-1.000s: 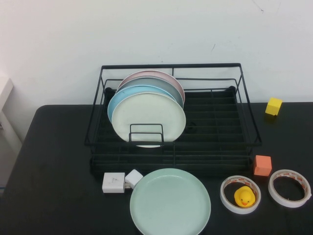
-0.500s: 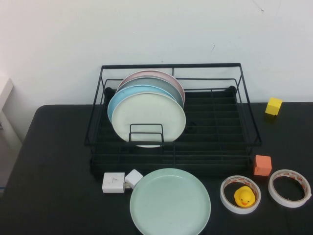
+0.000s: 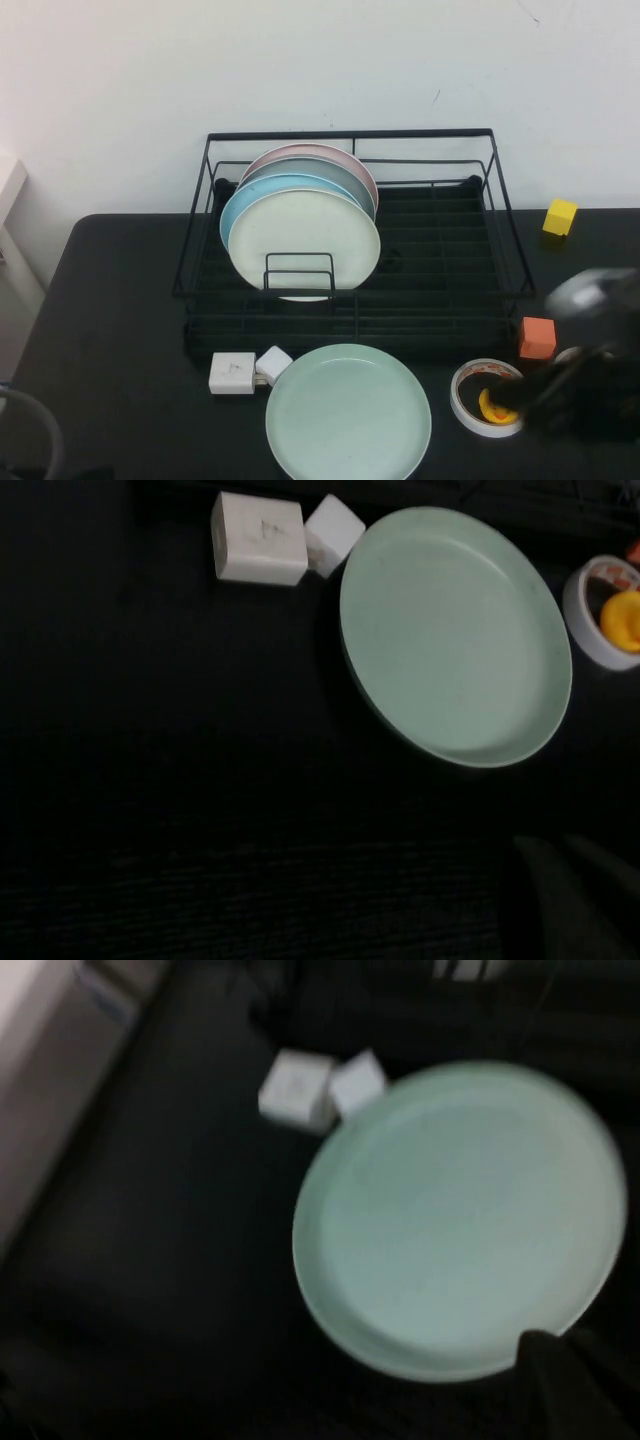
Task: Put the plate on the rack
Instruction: Pick up the plate from the table
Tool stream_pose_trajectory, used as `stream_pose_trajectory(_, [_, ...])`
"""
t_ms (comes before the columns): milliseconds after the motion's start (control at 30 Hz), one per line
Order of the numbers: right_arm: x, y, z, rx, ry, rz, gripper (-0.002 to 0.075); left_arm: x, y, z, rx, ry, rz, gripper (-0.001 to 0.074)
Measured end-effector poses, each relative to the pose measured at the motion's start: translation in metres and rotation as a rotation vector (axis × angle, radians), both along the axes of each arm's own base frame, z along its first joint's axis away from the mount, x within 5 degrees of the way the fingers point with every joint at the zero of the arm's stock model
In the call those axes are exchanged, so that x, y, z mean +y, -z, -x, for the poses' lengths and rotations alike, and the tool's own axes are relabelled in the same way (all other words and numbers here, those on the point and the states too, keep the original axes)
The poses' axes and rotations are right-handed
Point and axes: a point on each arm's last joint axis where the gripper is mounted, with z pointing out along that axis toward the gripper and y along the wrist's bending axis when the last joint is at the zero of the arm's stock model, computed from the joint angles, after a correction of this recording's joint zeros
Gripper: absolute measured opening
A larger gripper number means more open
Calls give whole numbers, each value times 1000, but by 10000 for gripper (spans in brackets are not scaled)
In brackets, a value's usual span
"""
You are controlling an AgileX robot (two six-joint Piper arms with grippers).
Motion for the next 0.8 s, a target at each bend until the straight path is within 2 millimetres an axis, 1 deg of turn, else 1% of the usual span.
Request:
stream_pose_trajectory(100, [26, 23, 2, 36, -78, 96, -2, 0, -1, -1, -5, -15, 13, -2])
stream_pose_trajectory(200, [46, 39, -1, 73, -141, 123, -2, 0, -1, -1, -2, -17, 16, -3])
stream_pose_trajectory(300, [60, 47, -8, 107, -192, 90, -2, 0, -1, -1, 1, -21, 20, -2])
stream_pose_trajectory(400, [66, 58, -17, 134, -200, 87, -1, 0, -1, -2, 3, -29, 26, -3])
stream_pose_trajectory(467, [69, 69, -22, 176, -185, 92, 15, 0, -1, -2, 2, -35, 30, -2])
stream_pose_trajectory(533, [71, 78, -26, 223, -161, 88, 60, 0, -1, -2, -2, -38, 30, -2])
stream_pose_trajectory(633, [70, 90, -32, 312, -90, 70, 183, 0, -1, -3, -5, -41, 33, -2])
stream_pose_trajectory(700, [67, 97, -36, 371, -30, 58, 277, 0, -1, -3, -5, -41, 33, -2])
stream_pose_trajectory(800, [60, 106, -42, 448, 79, 53, 358, 0, -1, -3, -4, -41, 34, -2])
